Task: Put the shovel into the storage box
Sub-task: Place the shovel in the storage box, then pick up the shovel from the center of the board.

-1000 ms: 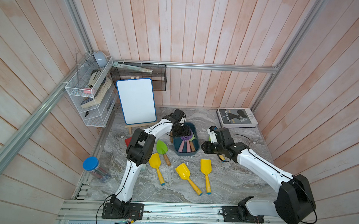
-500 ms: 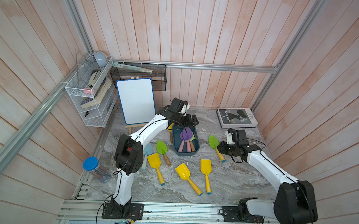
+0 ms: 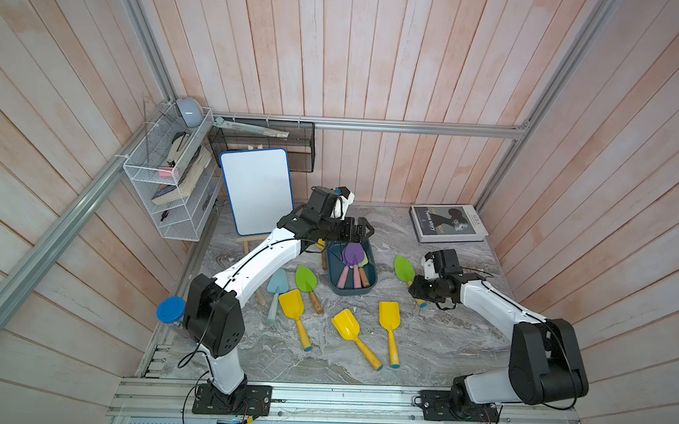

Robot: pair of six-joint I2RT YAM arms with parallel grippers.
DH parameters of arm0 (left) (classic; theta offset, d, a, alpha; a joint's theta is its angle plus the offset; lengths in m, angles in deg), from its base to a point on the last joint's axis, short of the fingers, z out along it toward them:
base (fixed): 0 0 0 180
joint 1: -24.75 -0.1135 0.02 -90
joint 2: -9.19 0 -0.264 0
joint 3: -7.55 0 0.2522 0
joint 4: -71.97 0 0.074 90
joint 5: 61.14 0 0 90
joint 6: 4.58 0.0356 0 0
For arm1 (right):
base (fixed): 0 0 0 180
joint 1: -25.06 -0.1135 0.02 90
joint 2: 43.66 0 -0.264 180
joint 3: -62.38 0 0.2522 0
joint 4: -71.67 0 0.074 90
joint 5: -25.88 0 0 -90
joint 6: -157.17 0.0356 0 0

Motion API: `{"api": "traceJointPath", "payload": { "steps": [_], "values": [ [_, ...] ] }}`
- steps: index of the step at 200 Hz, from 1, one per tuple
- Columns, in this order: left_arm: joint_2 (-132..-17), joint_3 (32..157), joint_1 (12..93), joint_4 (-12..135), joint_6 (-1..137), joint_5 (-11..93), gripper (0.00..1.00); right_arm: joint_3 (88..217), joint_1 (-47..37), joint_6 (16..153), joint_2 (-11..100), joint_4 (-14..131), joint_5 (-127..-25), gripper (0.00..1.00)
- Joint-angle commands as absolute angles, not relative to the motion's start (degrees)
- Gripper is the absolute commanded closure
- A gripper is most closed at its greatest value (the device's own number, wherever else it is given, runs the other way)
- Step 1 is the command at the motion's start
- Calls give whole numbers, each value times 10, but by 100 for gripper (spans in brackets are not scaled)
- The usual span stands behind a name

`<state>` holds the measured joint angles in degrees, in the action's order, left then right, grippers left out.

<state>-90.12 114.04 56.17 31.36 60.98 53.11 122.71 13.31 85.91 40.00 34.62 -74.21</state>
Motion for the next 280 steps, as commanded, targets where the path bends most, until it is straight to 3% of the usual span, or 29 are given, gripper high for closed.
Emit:
{"api": "traceJointPath", "payload": {
  "steps": [1,280],
  "values": [
    [-878,1121,555,360,607,564,0,1237,135,850,408,325,-713,61],
    [-876,1107,554,374,571,566,0,1332,112,753,527,264,-612,57]
  ]
}}
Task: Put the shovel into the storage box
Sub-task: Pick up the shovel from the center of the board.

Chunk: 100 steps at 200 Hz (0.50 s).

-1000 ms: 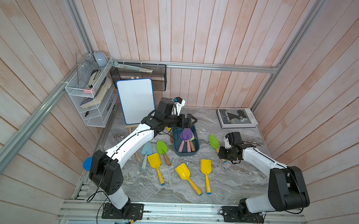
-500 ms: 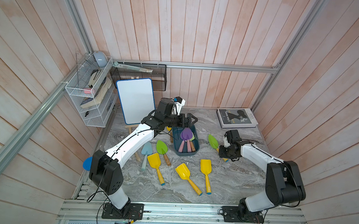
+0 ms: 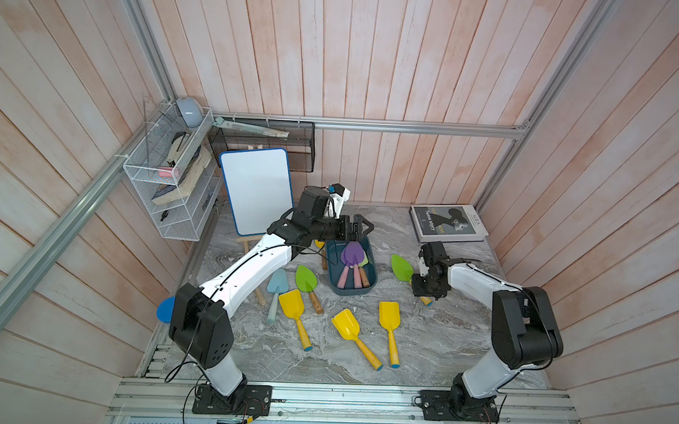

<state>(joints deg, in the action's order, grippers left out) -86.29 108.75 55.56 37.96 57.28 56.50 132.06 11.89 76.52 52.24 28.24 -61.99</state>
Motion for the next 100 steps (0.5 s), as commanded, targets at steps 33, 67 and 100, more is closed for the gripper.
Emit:
{"api": "traceJointPath", "payload": {
  "steps": [33,67,100],
  "values": [
    [-880,1108,554,375,568,570,0,1327,110,751,538,267,-619,57],
    [-882,1106,554,375,565,573,0,1322,102,753,545,267,-625,60],
    [-885,1106,554,375,562,580,0,1316,97,760,544,268,-624,75]
  ]
}}
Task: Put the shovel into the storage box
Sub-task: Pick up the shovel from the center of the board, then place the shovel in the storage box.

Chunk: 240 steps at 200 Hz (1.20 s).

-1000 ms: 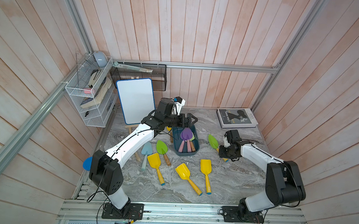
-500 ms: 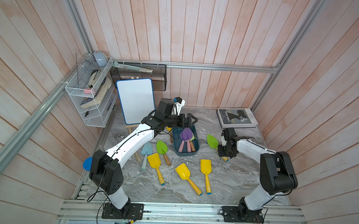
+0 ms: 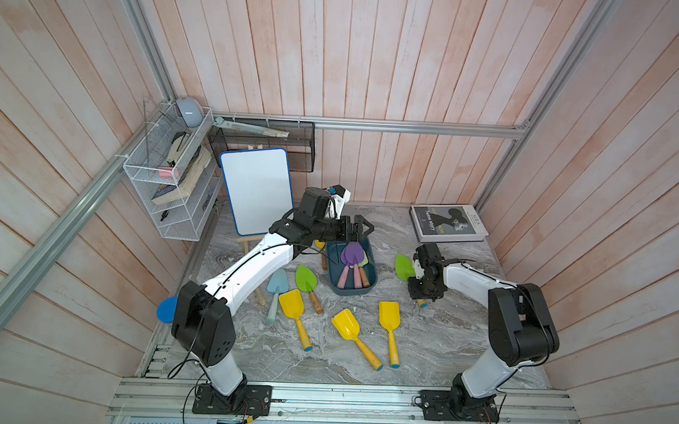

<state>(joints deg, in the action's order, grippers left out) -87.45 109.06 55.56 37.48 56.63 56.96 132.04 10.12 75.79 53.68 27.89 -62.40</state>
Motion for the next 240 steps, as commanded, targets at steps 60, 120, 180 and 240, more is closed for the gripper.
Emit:
{"api": "traceJointPath", "payload": {
  "steps": [60,120,180,240],
  "values": [
    [-889,1104,554,371,560,591,0,1316,80,776,493,264,-649,100],
    [-893,1079,555,395,549,619,4,1338,46,818,357,249,-700,100],
    [-912,1066,559,423,532,645,29,1375,15,843,307,275,-783,100],
    [-926,1062,570,446,523,657,29,1420,-28,850,347,283,-784,100]
  ]
}}
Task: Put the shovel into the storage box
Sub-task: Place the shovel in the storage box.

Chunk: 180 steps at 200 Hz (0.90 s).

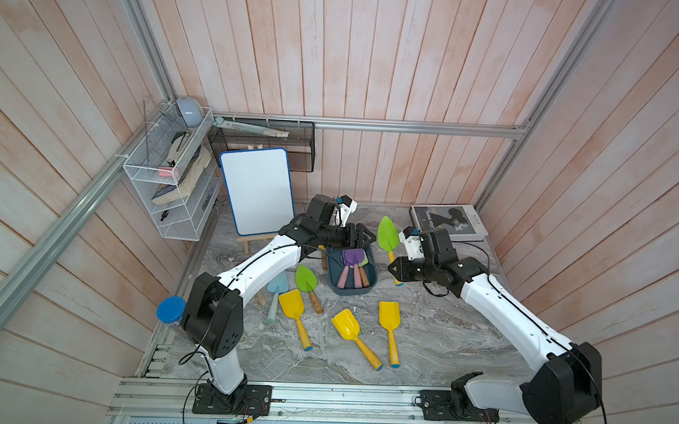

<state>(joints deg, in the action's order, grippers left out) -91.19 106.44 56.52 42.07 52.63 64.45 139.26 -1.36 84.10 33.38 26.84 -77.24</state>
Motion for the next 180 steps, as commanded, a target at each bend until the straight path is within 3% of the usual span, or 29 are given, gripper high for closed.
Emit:
{"api": "traceJointPath", "payload": {
  "steps": [1,70,180],
  "values": [
    [-927,1063,570,447,523,656,29,1420,-28,850,347,283,-784,100],
    [-951,1066,572,441,529,603,33,1439,-51,851,359,280,-781,100],
    [-959,1066,573,458,519,583,60,1439,-59,851,358,278,-786,100]
  ]
}}
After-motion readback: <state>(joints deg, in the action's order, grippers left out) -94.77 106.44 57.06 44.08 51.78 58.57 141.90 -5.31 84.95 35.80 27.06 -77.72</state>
